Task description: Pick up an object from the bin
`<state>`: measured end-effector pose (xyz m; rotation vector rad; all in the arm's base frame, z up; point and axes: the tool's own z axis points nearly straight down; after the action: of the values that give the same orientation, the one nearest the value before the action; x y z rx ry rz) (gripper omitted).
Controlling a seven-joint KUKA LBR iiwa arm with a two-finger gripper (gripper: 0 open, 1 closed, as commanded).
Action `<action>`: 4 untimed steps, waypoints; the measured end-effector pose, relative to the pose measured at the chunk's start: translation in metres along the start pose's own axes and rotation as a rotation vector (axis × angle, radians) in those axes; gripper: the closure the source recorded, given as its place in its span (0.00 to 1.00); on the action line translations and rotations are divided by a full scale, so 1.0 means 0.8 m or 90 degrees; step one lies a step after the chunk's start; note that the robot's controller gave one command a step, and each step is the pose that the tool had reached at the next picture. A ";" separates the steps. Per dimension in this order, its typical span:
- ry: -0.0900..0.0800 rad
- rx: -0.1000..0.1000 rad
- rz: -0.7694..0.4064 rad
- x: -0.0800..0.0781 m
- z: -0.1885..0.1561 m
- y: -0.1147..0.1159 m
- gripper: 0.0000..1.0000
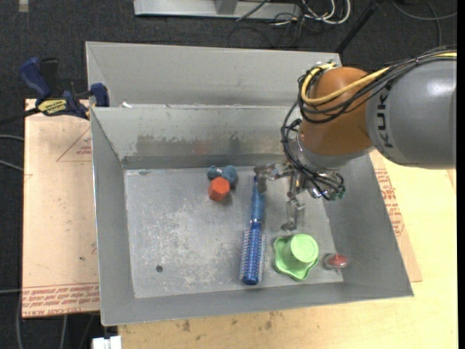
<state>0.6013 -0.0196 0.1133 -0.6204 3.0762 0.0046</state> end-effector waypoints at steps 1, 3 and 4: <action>-0.005 0.003 -0.117 0.081 0.051 0.066 0.00; 0.000 0.002 -0.352 0.042 0.052 0.086 1.00; -0.001 0.002 -0.386 0.026 0.050 0.099 1.00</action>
Offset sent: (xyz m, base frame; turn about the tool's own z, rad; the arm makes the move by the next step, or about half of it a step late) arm -0.0826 0.0225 -0.0433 -0.1864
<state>0.5518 0.0458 0.0733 -1.5081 2.7481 -0.0020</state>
